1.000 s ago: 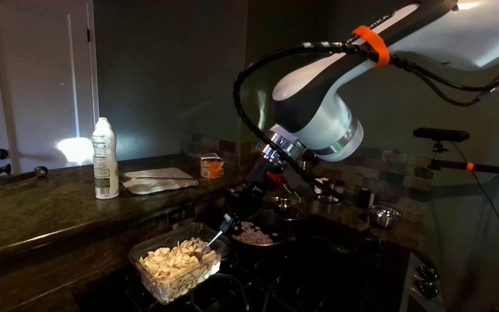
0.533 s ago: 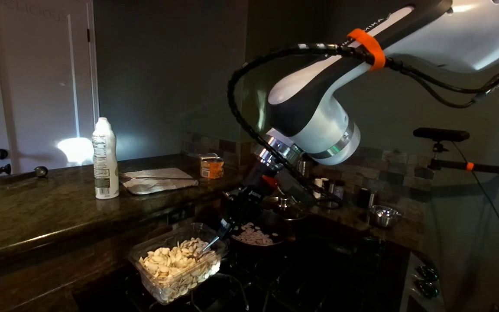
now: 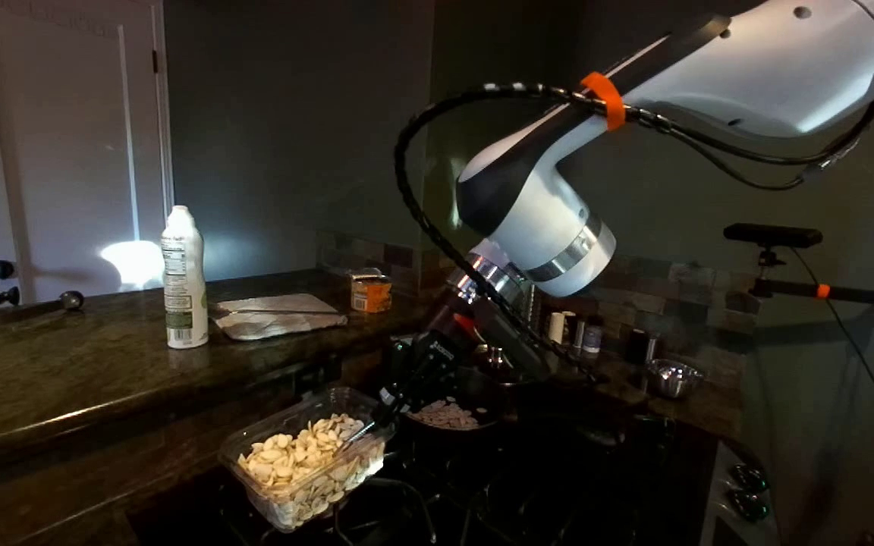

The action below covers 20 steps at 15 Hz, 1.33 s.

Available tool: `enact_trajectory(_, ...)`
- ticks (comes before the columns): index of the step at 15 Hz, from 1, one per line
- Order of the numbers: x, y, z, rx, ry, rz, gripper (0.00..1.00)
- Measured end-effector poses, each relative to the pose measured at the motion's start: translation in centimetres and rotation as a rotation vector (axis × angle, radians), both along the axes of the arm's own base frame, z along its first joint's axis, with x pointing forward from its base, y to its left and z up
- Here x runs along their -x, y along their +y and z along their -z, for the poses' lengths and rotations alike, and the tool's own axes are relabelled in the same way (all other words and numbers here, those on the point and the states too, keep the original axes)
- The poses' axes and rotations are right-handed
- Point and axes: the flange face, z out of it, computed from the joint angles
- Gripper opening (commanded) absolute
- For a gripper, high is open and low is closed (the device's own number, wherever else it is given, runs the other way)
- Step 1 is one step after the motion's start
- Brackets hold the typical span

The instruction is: Use the white spoon to place some of the white objects from the clear container onto the pan.

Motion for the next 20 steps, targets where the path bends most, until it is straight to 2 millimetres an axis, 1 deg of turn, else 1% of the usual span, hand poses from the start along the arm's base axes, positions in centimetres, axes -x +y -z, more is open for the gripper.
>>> enact_trajectory(4,-0.3,-1.8,1.8,-0.114,0.037,0.026,0.01)
enact_trajectory(10,-0.6,-4.1,3.6,-0.24,0.062,0.021,0.01)
enact_trajectory(14,-0.6,-5.2,4.8,-0.308,0.063,0.012,0.01)
enact_trajectory(17,-0.6,-5.8,5.3,-0.339,0.059,0.003,0.01)
enact_trajectory(20,-0.6,-6.4,5.3,-0.356,0.042,-0.003,0.01)
